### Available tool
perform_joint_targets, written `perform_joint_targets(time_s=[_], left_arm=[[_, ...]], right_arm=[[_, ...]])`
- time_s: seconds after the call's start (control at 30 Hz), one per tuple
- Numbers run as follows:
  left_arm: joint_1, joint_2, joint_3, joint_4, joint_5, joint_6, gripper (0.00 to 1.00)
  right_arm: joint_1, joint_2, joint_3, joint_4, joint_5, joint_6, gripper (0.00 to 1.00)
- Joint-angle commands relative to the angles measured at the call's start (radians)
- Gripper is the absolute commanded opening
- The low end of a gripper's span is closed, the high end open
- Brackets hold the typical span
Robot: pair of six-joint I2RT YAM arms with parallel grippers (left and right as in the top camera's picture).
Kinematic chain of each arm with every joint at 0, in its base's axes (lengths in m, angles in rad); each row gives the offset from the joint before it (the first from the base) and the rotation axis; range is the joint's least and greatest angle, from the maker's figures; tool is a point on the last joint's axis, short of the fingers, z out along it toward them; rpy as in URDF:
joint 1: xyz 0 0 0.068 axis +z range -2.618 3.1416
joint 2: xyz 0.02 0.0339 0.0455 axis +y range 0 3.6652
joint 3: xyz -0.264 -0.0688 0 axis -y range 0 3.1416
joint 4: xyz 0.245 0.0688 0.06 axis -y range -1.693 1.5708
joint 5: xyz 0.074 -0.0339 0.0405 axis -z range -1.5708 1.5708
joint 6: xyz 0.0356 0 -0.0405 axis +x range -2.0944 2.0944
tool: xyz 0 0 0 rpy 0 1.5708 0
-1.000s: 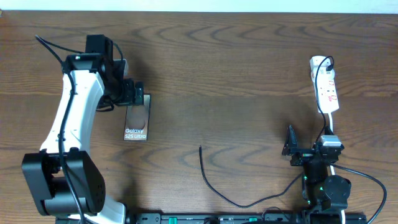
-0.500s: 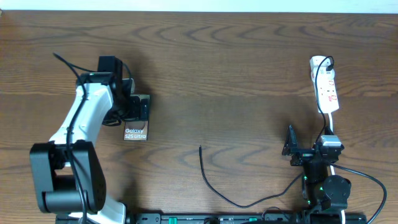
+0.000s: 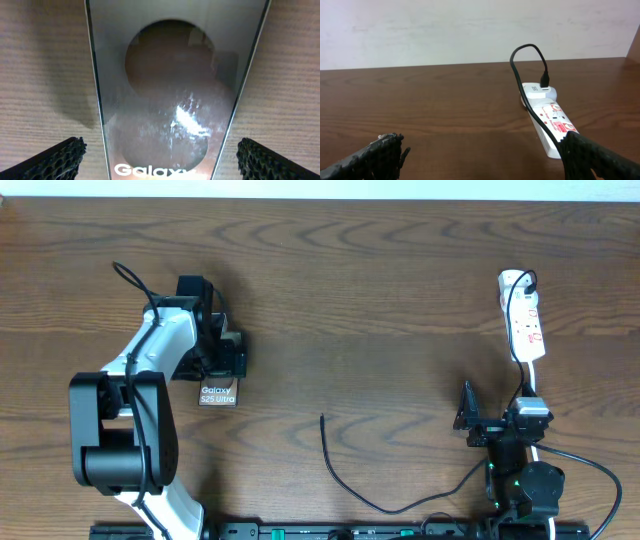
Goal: Plug charger to phone and switch on socket
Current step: 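Close the left gripper on the phone's long edges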
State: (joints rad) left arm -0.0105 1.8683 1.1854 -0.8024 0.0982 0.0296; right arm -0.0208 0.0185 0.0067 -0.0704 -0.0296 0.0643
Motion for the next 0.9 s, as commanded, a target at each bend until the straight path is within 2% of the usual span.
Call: perform_joint_targets(time_s=[0.0,0.87], left_arm=[[0.000,-0.001,-0.002,0.021,0.014,-0.004,0.99],[-0.002,0.000,-0.051,0.078,0.021,-0.004,0.99]], right_arm=[[0.009,-0.003,-0.001,-0.004,0.001,0.010,0.99],[0.009,-0.003,-0.001,-0.004,0.001,0.010,0.99]])
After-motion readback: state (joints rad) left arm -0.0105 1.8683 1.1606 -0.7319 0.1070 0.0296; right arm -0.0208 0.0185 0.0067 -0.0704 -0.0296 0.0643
